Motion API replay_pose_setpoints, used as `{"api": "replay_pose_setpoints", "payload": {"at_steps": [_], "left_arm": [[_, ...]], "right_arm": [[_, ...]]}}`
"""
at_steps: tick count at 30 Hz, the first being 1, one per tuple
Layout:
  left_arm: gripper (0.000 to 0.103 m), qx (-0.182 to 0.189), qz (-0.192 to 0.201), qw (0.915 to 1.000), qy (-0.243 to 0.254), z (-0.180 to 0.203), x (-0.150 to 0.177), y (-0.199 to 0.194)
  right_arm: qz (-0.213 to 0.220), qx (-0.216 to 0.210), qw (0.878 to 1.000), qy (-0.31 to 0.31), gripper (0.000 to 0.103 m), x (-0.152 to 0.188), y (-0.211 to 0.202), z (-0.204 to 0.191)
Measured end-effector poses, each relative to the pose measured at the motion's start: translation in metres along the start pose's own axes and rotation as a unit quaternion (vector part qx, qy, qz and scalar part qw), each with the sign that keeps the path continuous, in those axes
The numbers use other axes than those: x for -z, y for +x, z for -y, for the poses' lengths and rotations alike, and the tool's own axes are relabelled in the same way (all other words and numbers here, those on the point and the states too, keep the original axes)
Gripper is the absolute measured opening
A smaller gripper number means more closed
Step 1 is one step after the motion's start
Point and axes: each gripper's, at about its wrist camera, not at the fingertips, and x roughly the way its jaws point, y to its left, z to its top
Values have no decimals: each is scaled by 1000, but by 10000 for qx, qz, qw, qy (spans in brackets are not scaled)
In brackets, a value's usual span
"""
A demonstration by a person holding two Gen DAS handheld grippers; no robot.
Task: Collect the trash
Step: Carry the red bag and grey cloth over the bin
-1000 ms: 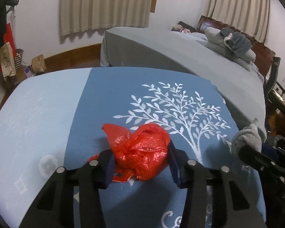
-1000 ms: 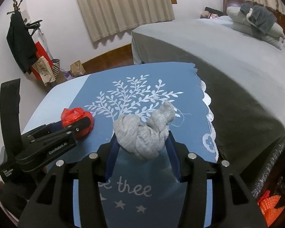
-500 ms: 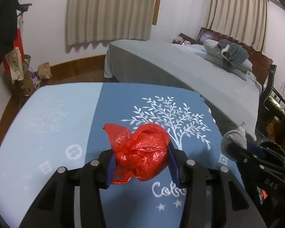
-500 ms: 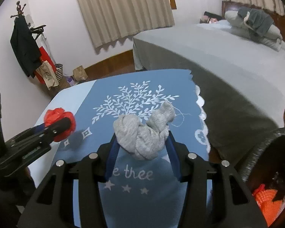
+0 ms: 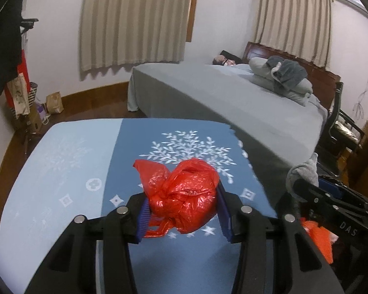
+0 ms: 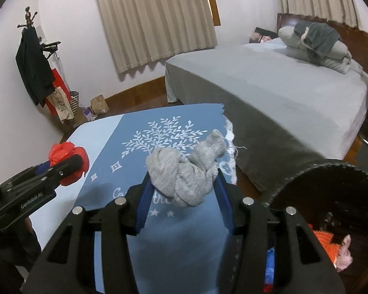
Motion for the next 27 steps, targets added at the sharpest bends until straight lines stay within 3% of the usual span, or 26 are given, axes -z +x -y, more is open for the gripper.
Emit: {"api": "replay_pose_setpoints", "payload": {"at_steps": [27], "left_arm": [[47, 875, 290, 9939, 612, 108, 21, -76]], "right_arm": [[635, 600, 9959, 228, 47, 41, -140, 59]]}}
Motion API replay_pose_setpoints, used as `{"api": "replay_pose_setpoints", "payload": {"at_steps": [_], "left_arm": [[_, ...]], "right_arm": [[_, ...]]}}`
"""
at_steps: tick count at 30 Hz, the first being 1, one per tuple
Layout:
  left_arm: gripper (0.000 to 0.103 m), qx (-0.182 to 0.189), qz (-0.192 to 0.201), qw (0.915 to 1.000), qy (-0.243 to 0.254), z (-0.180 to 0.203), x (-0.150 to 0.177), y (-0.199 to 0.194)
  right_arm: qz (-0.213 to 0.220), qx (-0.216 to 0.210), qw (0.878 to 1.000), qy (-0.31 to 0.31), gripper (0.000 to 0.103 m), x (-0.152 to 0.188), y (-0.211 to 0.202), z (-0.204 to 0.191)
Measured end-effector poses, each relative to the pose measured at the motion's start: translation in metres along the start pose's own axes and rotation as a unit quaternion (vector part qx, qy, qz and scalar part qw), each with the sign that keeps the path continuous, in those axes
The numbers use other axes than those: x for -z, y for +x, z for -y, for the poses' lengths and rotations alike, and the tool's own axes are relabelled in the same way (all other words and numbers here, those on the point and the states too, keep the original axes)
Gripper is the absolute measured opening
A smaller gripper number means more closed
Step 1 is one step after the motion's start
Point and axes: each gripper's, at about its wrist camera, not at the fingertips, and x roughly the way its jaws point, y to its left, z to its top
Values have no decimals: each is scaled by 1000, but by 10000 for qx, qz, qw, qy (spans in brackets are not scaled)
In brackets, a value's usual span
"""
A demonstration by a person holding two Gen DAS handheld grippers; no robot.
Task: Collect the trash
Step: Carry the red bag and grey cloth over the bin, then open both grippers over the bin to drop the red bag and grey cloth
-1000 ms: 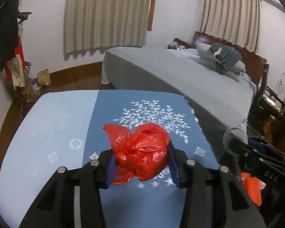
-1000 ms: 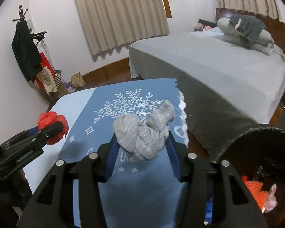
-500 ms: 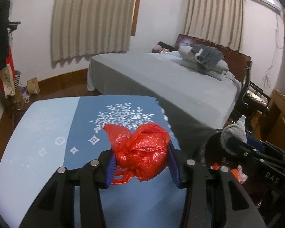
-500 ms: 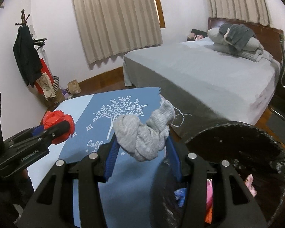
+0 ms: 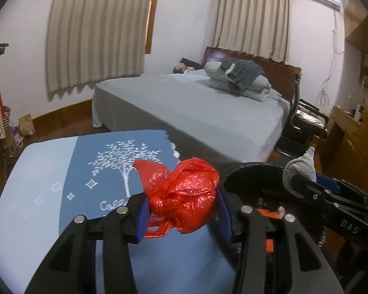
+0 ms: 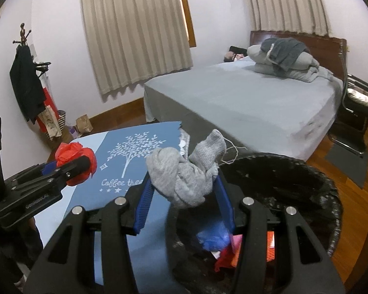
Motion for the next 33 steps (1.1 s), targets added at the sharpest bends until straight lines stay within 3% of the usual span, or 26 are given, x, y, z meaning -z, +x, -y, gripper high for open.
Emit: {"api": "replay_pose_setpoints", "payload": {"at_steps": [16, 29, 32, 33], "left_arm": [[47, 557, 163, 9971, 489, 73, -8, -12], [48, 1005, 141, 9911, 858, 123, -10, 6], [52, 1202, -56, 9880, 970, 134, -8, 24], [60, 1248, -103, 9873, 982, 136, -7, 29]], "right_arm": [[328, 474, 9979, 293, 47, 10, -52, 49], [328, 858, 9945, 500, 48, 18, -62, 84], [206, 963, 9935, 572, 53, 23, -54, 94], [187, 998, 9931, 586, 56, 24, -51, 97]]}}
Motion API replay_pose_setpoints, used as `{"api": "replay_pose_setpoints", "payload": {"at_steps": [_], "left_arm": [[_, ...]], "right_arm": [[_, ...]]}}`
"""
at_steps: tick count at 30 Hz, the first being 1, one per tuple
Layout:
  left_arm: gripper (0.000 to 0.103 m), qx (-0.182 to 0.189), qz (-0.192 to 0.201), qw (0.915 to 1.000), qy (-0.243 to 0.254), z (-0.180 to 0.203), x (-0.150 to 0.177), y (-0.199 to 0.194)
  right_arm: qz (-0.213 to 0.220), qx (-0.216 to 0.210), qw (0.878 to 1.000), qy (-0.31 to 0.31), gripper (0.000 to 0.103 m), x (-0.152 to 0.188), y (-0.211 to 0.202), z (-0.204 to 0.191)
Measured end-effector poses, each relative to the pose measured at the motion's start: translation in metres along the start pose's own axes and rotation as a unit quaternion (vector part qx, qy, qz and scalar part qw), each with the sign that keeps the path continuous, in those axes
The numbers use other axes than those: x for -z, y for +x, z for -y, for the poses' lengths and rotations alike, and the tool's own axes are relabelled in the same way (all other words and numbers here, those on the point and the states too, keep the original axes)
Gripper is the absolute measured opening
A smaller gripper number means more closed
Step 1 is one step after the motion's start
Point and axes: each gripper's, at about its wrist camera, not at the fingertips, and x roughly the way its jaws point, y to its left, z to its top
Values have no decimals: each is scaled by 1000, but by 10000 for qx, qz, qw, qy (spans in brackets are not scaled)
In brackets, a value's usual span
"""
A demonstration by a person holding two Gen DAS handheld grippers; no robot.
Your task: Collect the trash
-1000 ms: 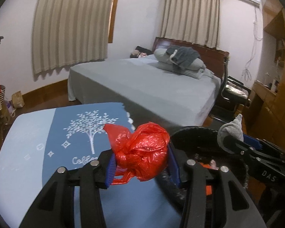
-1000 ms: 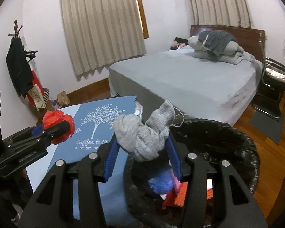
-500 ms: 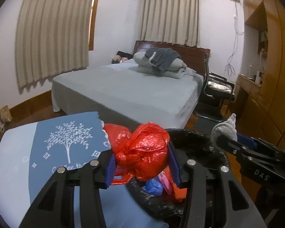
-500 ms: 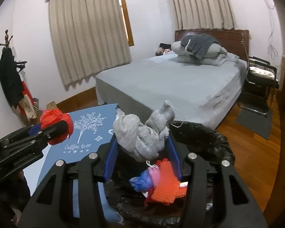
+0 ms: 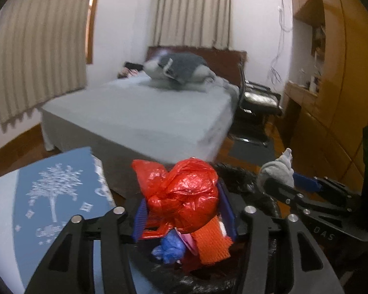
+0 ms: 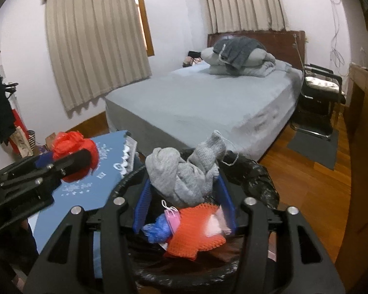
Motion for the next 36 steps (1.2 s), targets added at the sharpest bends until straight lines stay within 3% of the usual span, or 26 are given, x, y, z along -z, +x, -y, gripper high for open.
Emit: {"api": "replay_pose_setpoints", "payload": {"at_steps": [2, 3, 8, 11, 14, 24, 36], "left_arm": [[80, 136, -123, 9998, -3, 3, 1, 16], [83, 207, -169, 9996, -5, 3, 1, 23], [89, 225, -255, 9994, -64, -1, -1, 33], [93, 76, -215, 9997, -130, -13, -1, 28], [97, -122, -197, 9995, -237, -26, -2, 19], [97, -765, -192, 9964, -295, -48, 9, -33], [97, -987, -80, 9947, -293, -48, 17, -78]], "right_arm": [[-73, 91, 9999, 17, 64, 2, 8, 7], [-99, 134, 9999, 41, 65, 2, 12, 10], [-73, 305, 9994, 133, 77, 1, 17, 23], [-24, 399, 9990, 196, 88, 1, 15, 28], [-64, 388, 9988, 283, 93, 0, 15, 31], [-77, 30, 10000, 47, 96, -9, -10, 0], [-132, -196, 9995, -206, 96, -16, -38, -38]]}}
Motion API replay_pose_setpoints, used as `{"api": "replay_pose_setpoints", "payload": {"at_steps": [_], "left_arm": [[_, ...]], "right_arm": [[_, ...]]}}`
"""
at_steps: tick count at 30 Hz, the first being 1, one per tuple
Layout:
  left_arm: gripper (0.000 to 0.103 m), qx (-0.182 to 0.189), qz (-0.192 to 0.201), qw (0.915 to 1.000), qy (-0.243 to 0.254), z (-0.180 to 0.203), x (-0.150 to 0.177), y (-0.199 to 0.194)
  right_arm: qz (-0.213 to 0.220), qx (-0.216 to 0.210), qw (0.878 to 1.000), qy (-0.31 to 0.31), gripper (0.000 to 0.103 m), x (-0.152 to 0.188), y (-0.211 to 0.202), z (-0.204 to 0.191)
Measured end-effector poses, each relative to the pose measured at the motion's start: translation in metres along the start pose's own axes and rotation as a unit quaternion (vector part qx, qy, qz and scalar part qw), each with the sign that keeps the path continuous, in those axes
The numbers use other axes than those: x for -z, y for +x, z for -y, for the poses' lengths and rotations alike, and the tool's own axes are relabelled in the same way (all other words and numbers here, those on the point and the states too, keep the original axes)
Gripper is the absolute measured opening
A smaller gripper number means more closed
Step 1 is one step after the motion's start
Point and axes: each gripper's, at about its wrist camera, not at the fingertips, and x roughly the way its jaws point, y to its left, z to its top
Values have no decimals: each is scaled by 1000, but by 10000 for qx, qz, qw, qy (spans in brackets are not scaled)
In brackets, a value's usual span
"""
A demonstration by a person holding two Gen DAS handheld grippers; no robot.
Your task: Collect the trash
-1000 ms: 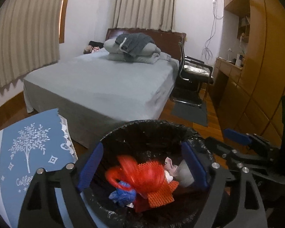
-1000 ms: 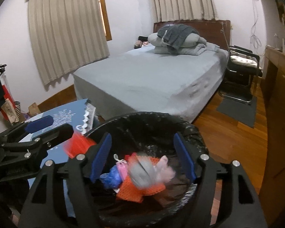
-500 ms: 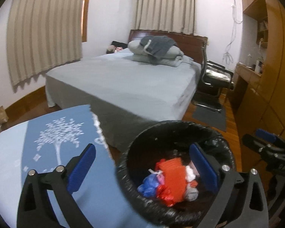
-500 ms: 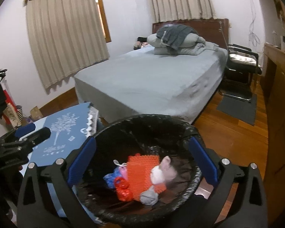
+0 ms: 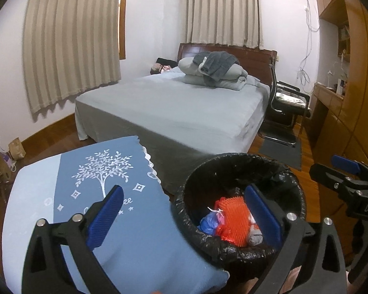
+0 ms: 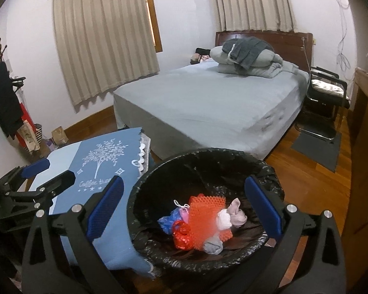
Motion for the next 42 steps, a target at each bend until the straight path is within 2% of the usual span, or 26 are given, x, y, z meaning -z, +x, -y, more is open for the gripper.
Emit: {"api": "replay_pose_setpoints", "payload": {"at_steps": [10, 42], "left_arm": [[97, -29, 23, 10000, -38, -2, 5, -9], [97, -15, 35, 10000, -61, -3, 6, -12]], "right_arm": [[-48, -48, 9998, -164, 96, 0, -3, -15], [-67, -68, 9998, -175, 96, 0, -2, -18]]}}
